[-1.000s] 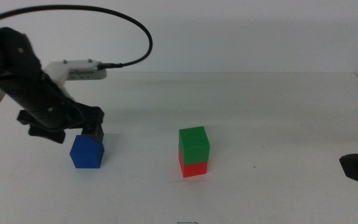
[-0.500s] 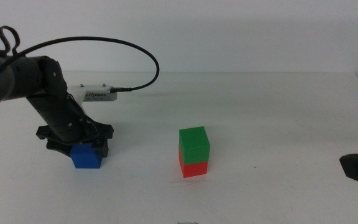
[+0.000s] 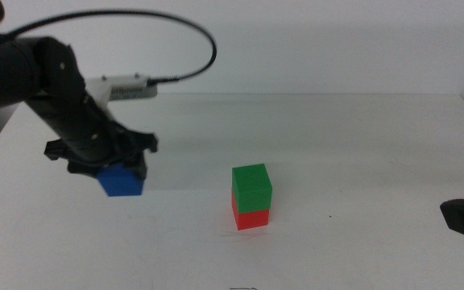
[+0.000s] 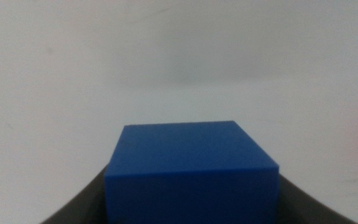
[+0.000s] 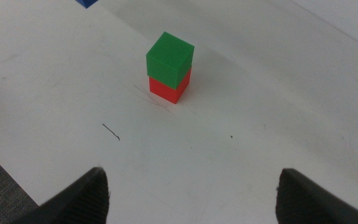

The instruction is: Stack red cubes first, then green, then blue cubes in a specific spot.

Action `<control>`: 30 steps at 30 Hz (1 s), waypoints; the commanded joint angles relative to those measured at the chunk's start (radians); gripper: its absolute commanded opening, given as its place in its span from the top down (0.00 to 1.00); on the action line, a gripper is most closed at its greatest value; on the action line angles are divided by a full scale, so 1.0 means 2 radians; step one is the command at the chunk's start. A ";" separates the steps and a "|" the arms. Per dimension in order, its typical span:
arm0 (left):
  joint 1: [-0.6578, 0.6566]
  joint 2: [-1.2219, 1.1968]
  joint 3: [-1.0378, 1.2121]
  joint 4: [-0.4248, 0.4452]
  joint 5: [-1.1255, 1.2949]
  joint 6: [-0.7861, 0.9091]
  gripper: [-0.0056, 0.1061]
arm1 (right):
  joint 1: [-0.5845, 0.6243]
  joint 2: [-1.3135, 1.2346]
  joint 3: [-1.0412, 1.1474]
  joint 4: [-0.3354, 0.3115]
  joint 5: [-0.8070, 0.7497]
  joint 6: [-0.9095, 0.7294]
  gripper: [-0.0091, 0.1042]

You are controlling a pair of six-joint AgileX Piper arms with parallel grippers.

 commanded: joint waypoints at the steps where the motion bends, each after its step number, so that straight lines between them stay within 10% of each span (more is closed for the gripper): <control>1: -0.035 -0.054 -0.019 0.011 0.011 -0.102 0.90 | -0.003 -0.002 -0.013 -0.008 -0.032 -0.001 0.09; 11: -0.228 -0.021 -0.166 0.193 0.144 -0.365 0.90 | -0.003 -0.002 -0.013 -0.008 -0.032 -0.001 0.09; 30: -0.287 0.097 -0.304 0.167 0.172 -0.396 0.90 | -0.003 -0.002 -0.013 -0.008 -0.032 -0.001 0.09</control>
